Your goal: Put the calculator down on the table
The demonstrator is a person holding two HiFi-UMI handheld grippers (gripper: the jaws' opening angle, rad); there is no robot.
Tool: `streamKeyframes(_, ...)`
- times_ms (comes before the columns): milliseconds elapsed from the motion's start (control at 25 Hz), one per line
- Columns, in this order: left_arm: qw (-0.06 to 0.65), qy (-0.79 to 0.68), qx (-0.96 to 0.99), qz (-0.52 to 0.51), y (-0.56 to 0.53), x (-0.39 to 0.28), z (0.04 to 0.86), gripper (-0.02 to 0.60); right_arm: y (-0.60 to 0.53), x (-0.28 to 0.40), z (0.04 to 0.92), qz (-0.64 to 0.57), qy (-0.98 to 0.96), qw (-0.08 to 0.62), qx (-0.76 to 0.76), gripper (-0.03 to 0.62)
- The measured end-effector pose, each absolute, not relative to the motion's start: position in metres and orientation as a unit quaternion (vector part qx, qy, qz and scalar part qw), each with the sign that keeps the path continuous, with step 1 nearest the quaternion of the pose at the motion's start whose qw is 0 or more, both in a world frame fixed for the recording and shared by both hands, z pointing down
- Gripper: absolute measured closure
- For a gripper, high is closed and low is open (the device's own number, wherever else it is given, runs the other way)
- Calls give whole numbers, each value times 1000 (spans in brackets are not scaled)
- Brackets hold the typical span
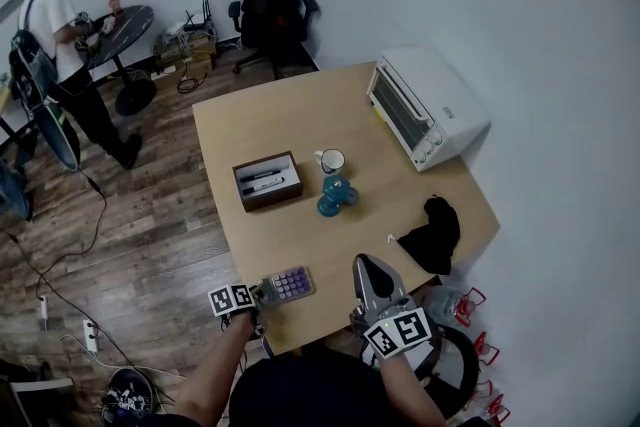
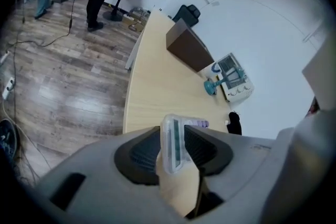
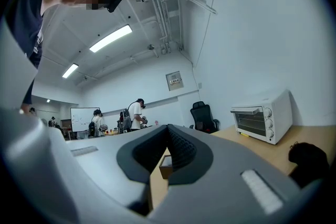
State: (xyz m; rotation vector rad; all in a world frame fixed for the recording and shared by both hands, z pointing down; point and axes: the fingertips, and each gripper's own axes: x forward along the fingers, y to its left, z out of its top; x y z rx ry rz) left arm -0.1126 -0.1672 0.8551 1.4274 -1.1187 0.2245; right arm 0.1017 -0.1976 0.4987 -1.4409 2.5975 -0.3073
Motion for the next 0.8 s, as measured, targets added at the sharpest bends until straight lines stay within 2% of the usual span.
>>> streamKeyframes(120, 532, -496, 684, 60, -188, -116, 808, 436, -200, 102, 496, -95, 868, 77, -482, 588)
streamKeyframes(280, 347, -506, 789, 27, -209, -112, 699, 436, -201, 106, 497, -93, 866, 75, -485, 588)
streamKeyframes(400, 250, -517, 818, -6, -214, -116, 625, 431, -202, 105, 496, -91, 866, 74, -486, 588)
streamKeyframes(520, 178, -532, 828, -16, -212, -124, 573, 431, -204, 105, 496, -89, 867, 73, -485, 588)
streamKeyframes(800, 69, -554, 830, 7, -187, -138, 498, 425, -203, 105, 493, -88, 867, 75, -484, 588)
